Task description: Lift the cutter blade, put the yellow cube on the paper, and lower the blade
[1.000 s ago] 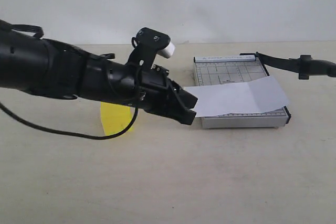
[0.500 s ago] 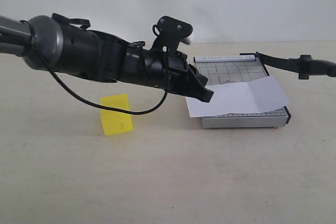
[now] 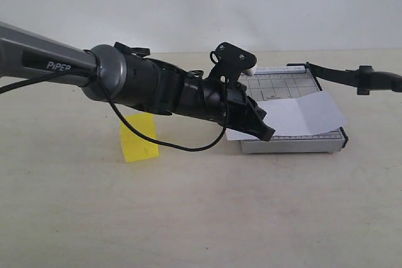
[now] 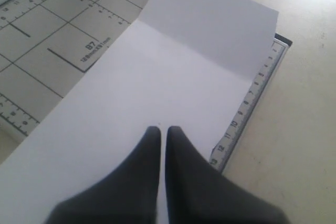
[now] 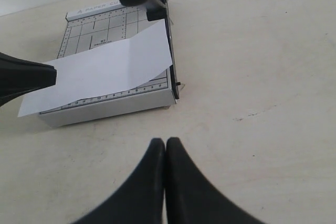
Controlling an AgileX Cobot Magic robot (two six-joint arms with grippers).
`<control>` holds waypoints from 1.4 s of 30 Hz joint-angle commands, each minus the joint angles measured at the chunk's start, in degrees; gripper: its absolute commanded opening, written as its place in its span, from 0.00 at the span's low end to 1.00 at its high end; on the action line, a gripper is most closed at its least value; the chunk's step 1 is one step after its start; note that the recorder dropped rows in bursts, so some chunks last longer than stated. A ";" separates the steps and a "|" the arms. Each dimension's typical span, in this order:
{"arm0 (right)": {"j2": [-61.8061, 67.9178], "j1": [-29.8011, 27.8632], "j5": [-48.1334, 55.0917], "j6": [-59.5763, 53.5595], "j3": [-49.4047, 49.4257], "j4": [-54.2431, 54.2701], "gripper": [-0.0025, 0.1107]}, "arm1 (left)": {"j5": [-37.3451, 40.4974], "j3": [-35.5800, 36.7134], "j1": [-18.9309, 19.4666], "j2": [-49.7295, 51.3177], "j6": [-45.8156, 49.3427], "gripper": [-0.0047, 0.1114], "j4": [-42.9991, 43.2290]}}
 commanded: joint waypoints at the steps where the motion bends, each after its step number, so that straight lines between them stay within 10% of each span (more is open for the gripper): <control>1: -0.13 0.01 -0.20 0.12 0.17 0.36 0.02 | -0.68 -0.60 -0.31 0.08 0.97 0.08 -0.18; 42: -0.13 0.01 -1.82 0.25 0.17 0.33 0.02 | -1.73 -6.98 -0.70 5.80 3.92 0.08 -0.18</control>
